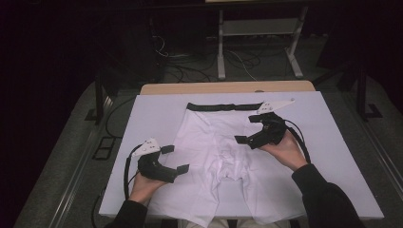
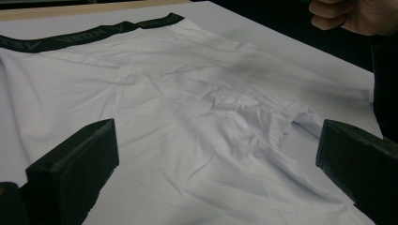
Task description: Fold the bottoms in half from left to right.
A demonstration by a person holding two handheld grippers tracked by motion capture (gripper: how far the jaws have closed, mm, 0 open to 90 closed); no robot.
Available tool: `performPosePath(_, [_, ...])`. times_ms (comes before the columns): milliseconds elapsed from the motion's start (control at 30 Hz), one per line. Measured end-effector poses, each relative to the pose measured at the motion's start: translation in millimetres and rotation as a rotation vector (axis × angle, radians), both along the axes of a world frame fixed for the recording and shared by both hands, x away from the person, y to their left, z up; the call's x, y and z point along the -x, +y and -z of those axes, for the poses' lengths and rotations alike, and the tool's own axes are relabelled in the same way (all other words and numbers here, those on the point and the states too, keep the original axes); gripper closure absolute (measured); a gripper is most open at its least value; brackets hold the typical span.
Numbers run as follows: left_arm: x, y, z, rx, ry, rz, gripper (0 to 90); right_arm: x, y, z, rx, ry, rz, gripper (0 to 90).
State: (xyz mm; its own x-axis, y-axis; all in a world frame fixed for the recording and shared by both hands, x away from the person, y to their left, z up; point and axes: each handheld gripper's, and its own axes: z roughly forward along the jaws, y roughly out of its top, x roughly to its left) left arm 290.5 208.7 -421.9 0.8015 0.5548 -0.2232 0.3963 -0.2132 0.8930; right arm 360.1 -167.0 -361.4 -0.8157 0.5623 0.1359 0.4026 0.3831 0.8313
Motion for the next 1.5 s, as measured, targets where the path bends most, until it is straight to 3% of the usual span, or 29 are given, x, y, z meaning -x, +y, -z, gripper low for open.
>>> performPosePath(1067, [0.0, 0.5, -0.5, 0.008, -0.002, 0.003, 0.0, -38.2, 56.8, -15.5, 0.041, 0.006, -0.037, 0.0])
performPosePath(1500, [-0.4, 0.7, -0.4, 0.008, -0.004, 0.006, 0.0, -55.6, 75.1, -14.2, 0.050, 0.007, -0.030, 0.0])
